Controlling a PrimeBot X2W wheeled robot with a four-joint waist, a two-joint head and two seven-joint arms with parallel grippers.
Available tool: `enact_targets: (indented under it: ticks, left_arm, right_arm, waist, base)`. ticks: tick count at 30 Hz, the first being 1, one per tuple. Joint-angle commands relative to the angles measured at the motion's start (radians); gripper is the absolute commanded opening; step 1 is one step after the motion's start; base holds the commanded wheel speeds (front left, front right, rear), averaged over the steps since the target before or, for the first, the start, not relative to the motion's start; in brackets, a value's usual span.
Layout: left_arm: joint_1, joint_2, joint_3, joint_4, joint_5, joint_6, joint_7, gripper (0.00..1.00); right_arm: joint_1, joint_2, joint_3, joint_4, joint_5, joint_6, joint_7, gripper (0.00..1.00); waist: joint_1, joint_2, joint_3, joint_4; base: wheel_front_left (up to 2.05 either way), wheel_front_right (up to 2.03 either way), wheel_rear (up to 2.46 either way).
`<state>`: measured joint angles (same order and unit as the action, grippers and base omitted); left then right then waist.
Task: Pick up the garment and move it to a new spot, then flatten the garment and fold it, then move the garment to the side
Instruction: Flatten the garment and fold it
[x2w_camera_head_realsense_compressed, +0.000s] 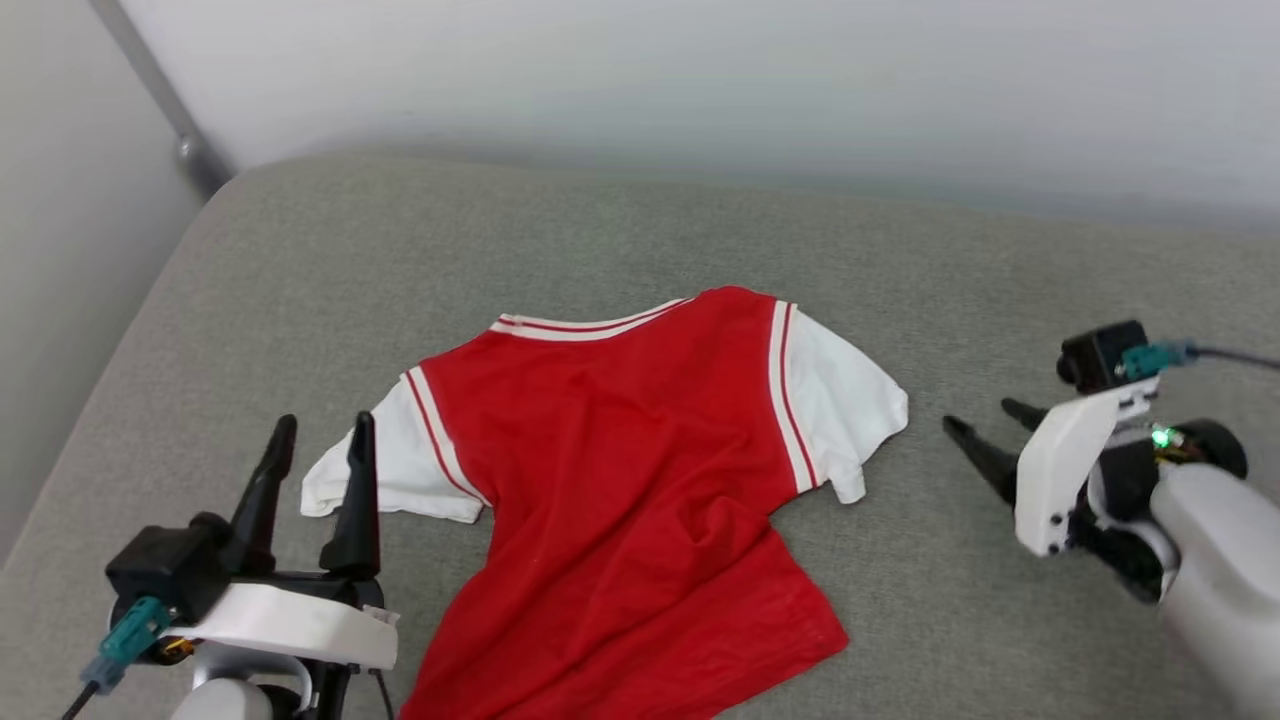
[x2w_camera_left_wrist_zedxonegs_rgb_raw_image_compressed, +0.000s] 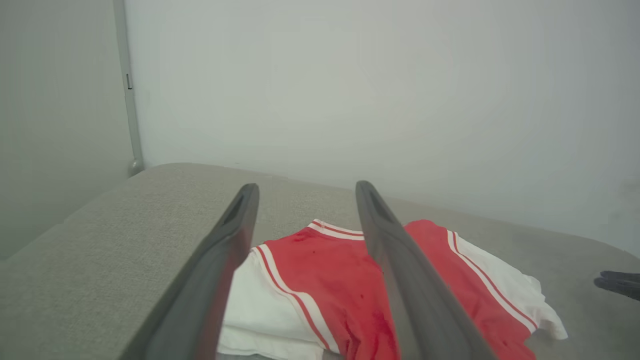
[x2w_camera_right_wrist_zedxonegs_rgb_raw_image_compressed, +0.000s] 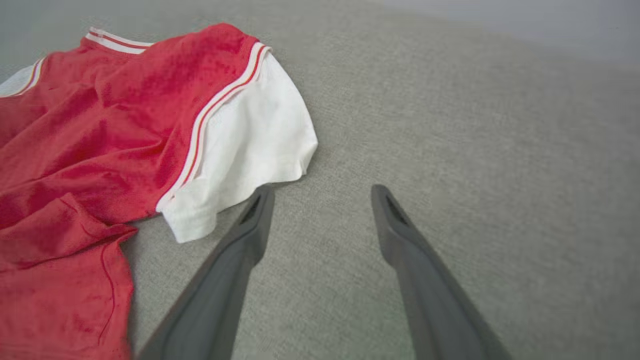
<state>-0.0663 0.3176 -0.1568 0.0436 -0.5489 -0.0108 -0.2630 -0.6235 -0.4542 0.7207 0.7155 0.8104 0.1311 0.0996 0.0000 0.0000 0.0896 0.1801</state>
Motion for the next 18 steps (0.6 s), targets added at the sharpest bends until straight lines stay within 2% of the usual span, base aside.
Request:
enact_targets:
  ticks: [1, 5, 18]
  left_arm:
    - [-0.017, -0.017, 0.002, 0.014, 0.016, -0.014, -0.002, 1.0]
    - [-0.038, -0.053, 0.011, 0.037, 0.038, -0.043, -0.002, 1.0]
    - [-0.09, -0.135, 0.02, 0.104, 0.092, -0.105, -0.002, 1.0]
  right_arm:
    - [-0.051, -0.012, 0.02, 0.04, 0.026, -0.001, 0.051, 1.0]
    - [-0.14, -0.008, 0.086, 0.107, 0.054, -0.001, 0.148, 1.0]
    - [-0.263, 0.045, 0.204, 0.271, 0.113, -0.001, 0.224, 1.0]
  waist:
    - [0.0, 0.0, 0.018, 0.03]
    - [0.0, 0.0, 0.048, 0.065]
    - [0.0, 0.0, 0.118, 0.143]
  base:
    - [0.0, 0.0, 0.0]
    - [0.0, 0.0, 0.0]
    - [0.0, 0.0, 0.0]
